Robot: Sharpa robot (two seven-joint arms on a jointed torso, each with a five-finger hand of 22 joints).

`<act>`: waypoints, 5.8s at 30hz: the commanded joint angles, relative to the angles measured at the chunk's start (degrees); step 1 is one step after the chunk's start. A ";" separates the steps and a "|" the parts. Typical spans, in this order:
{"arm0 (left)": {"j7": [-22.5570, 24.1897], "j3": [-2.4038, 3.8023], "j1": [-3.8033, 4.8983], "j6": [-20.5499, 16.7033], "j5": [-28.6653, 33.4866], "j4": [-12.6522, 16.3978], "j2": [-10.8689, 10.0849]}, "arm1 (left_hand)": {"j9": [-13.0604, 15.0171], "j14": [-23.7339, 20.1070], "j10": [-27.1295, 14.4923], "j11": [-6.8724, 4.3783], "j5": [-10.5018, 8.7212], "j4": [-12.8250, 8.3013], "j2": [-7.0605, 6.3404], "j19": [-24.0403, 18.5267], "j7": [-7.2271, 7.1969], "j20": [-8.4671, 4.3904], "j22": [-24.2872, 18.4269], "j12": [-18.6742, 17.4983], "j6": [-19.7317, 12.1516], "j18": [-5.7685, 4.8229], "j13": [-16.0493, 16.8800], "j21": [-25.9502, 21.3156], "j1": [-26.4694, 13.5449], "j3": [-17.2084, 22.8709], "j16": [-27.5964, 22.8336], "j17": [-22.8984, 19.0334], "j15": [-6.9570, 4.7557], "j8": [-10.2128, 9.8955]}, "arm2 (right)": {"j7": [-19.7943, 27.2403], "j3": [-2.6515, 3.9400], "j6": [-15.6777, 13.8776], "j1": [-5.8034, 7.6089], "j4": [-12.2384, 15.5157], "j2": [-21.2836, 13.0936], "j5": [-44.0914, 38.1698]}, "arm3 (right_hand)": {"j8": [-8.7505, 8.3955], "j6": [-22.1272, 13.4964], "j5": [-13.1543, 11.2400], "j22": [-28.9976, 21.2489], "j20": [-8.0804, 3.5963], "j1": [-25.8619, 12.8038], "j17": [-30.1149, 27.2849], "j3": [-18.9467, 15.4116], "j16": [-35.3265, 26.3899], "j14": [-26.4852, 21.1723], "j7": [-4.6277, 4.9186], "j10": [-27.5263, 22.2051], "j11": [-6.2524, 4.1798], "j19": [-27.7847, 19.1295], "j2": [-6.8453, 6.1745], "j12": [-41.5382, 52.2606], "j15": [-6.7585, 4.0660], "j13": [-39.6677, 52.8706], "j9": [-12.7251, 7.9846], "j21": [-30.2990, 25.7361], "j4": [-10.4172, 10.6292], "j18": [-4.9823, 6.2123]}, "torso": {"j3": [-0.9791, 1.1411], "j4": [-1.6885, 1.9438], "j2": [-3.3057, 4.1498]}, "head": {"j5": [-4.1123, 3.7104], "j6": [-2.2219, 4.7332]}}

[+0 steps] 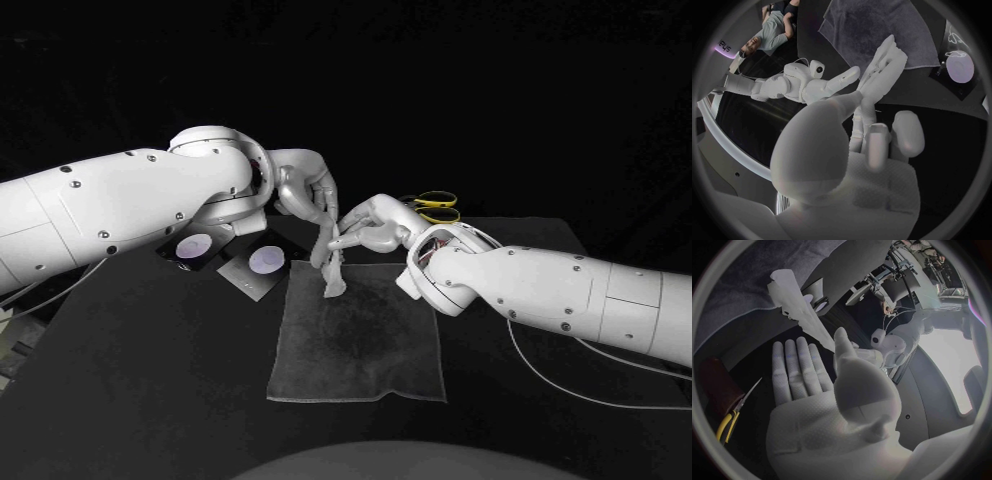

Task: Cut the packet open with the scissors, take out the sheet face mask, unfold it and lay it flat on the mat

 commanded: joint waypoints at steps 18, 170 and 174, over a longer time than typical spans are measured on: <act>-0.64 0.04 0.07 0.29 3.14 0.21 0.49 | 0.28 3.13 0.61 0.00 0.20 0.17 0.06 0.22 -0.23 -0.08 0.05 0.38 0.34 -0.84 0.01 0.29 -1.04 0.41 0.29 6.80 -0.16 0.44 | 2.73 0.07 -2.00 -0.24 -0.78 1.40 1.26 | 0.87 5.44 -2.72 0.54 -1.66 8.36 -0.06 3.49 1.96 3.43 -3.29 6.22 -3.04 3.22 10.01 -2.30 -2.59 -0.05 0.43 1.95 -0.32 0.88 | 0.00 -0.03 -0.02 | 0.05 -0.16; 24.93 -0.31 -16.20 -18.94 51.88 -0.43 -3.56 | -5.07 -16.67 4.45 2.48 0.30 10.30 16.03 -21.10 1.61 2.45 -21.13 -30.48 3.48 4.43 -18.12 -20.38 24.58 -39.19 -2.74 -37.02 2.29 -9.32 | 10.93 1.02 -0.67 -0.51 7.75 -8.97 15.84 | 3.34 7.10 -2.73 16.57 -4.45 -1.61 -0.40 49.16 -5.31 10.51 -3.68 13.77 -3.87 -4.35 -1.59 -7.12 -3.40 0.09 5.15 17.20 0.84 -0.99 | 0.02 -0.07 0.00 | -0.62 0.25; 25.28 0.22 -16.00 -19.51 50.69 -0.15 -4.16 | -3.68 -16.34 4.35 2.57 0.20 10.71 13.73 -21.53 1.71 2.39 -20.31 -30.28 3.24 4.39 -17.91 -19.65 23.44 -34.29 -2.73 -37.21 2.33 -9.42 | 9.67 0.99 0.27 -0.51 7.02 -8.92 15.21 | 3.36 6.97 -2.73 16.75 -4.41 -1.69 -0.42 49.15 -5.43 10.38 -3.61 13.59 -3.81 -4.63 -1.87 -7.16 -3.32 0.07 5.23 17.30 0.79 -1.03 | 0.04 -0.05 -0.03 | -0.72 0.19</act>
